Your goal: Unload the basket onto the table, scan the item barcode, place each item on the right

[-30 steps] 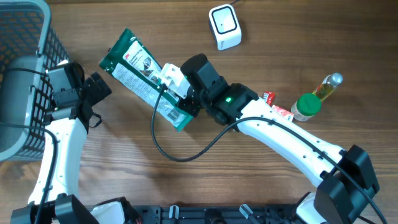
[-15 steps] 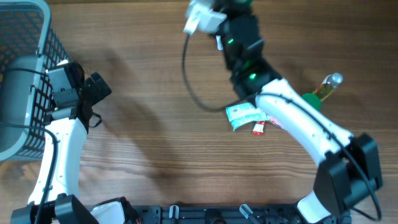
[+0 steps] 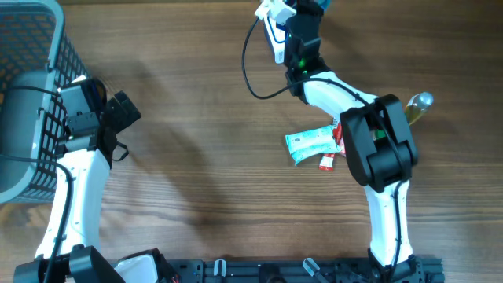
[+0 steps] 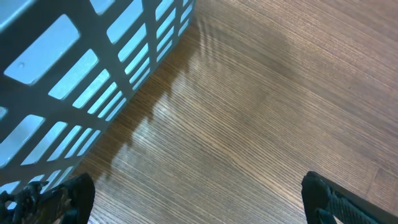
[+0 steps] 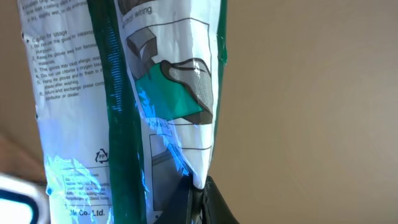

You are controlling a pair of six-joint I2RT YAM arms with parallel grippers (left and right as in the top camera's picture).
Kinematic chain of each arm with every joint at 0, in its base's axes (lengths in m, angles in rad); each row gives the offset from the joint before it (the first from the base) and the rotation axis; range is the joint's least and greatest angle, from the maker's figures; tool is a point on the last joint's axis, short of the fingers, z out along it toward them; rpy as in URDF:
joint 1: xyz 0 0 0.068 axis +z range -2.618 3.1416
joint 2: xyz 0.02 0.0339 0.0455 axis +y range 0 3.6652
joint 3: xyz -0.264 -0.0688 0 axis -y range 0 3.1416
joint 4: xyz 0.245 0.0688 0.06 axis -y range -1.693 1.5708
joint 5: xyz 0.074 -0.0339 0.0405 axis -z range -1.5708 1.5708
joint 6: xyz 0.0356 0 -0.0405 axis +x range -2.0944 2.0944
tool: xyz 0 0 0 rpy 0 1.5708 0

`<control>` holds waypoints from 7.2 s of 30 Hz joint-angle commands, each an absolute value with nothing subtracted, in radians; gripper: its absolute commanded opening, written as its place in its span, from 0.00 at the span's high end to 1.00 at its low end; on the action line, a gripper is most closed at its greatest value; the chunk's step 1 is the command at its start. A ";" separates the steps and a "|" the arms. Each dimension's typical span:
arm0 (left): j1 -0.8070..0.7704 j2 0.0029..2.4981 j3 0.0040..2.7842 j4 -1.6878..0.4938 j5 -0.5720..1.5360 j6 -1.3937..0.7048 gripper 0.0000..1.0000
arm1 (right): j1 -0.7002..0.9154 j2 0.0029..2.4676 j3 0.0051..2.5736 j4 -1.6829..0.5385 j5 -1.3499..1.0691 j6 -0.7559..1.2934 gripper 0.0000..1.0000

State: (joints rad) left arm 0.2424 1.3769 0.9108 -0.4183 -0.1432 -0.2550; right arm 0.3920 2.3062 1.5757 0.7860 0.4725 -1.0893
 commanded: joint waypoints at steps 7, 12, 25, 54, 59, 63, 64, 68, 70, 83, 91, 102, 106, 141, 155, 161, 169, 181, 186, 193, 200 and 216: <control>0.244 1.369 0.920 -0.416 -0.139 -0.243 0.00 | 0.453 2.381 1.592 0.772 0.421 -0.998 0.96; 0.244 1.369 0.920 -0.416 -0.139 -0.243 0.00 | 0.535 2.381 1.592 0.686 0.508 -0.994 0.96; 0.244 1.369 0.920 -0.416 -0.139 -0.243 0.00 | 0.553 2.188 1.592 0.346 0.573 -0.769 0.96; 0.244 1.369 0.920 -0.416 -0.139 -0.243 0.00 | 0.510 1.622 1.345 -0.648 -0.204 0.316 0.00; 0.244 1.369 0.920 -0.416 -0.139 -0.242 0.00 | 0.511 1.627 1.344 -0.648 -0.204 0.316 0.00; 0.244 1.369 0.920 -0.416 -0.139 -0.242 0.00 | 0.510 1.627 1.344 -0.648 -0.204 0.316 0.00; 0.244 1.369 0.920 -0.416 -0.139 -0.243 0.00 | 0.510 1.627 1.344 -0.648 -0.204 0.316 0.00; 0.244 1.369 0.920 -0.416 -0.139 -0.243 0.00 | 0.510 1.627 1.344 -0.648 -0.204 0.316 0.00; 0.244 1.369 0.920 -0.416 -0.139 -0.242 0.00 | 0.510 1.627 1.344 -0.648 -0.204 0.316 0.00; 0.244 1.369 0.920 -0.416 -0.139 -0.243 0.00 | 0.510 1.113 1.333 -0.652 -0.204 0.317 0.00; 0.244 1.369 0.920 -0.416 -0.139 -0.243 0.00 | 0.510 0.817 1.333 -0.656 -0.204 0.317 0.00; 0.244 1.369 0.920 -0.416 -0.139 -0.243 0.00 | 0.352 0.510 1.213 -0.772 -0.053 -0.023 0.00; 0.244 1.369 0.920 -0.416 -0.139 -0.243 0.00 | 0.237 0.299 0.865 -0.297 -0.136 -0.292 0.00; 0.244 1.369 0.920 -0.416 -0.139 -0.243 0.00 | 0.234 0.005 0.005 0.014 -0.181 -0.236 0.00; 0.244 0.829 0.920 -0.510 -0.139 -0.243 0.00 | 0.234 0.005 0.005 0.014 -0.181 -0.236 0.00; 0.226 0.599 0.919 -0.597 -0.139 -0.243 0.00 | 0.234 0.005 0.005 0.014 -0.181 -0.236 0.00; 0.185 0.521 0.916 -0.954 -0.139 -0.242 0.00 | 0.234 0.005 0.005 0.014 -0.181 -0.236 0.00; 0.161 0.386 0.887 -0.721 0.097 -0.246 0.00 | 0.234 0.005 0.005 0.014 -0.181 -0.236 0.00; 0.146 0.249 0.693 -0.062 0.281 -0.247 0.00 | 0.234 0.005 0.005 0.014 -0.181 -0.236 0.00; 0.146 0.024 0.421 0.118 0.268 -0.246 0.00 | 0.234 0.005 0.005 0.014 -0.181 -0.235 0.00; 0.093 0.004 0.270 0.177 0.270 -0.277 0.00 | 0.234 0.005 0.005 0.014 -0.181 -0.236 0.00; 0.075 0.004 0.006 0.044 0.253 -0.345 0.00 | 0.234 0.005 0.005 0.014 -0.181 -0.236 0.00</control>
State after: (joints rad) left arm 0.0792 0.0135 0.0120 0.1097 0.2604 -0.3428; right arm 0.2386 0.0128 0.0063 0.0078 -0.1650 -0.2401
